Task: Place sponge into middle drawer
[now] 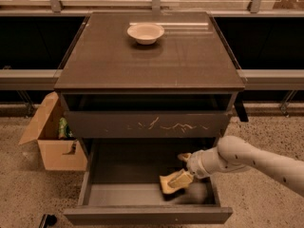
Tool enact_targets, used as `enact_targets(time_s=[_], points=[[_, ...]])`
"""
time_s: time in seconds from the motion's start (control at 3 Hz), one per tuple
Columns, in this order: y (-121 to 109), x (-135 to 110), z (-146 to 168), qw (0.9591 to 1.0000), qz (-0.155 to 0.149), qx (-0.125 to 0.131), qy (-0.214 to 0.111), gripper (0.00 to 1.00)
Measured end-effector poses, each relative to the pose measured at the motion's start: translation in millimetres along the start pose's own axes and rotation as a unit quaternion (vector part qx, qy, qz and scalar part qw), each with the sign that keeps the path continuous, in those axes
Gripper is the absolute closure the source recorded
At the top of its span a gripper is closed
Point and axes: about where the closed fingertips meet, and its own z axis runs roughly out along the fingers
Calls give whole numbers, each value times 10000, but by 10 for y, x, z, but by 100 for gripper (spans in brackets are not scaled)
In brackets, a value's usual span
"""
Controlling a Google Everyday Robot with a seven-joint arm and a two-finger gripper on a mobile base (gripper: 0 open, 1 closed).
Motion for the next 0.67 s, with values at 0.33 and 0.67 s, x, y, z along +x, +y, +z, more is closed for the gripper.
enact_targets(time_s=[0.33, 0.67], points=[[-61, 124, -26, 9996, 165, -31, -209, 0], [-40, 166, -286, 9984, 242, 54, -501, 0]])
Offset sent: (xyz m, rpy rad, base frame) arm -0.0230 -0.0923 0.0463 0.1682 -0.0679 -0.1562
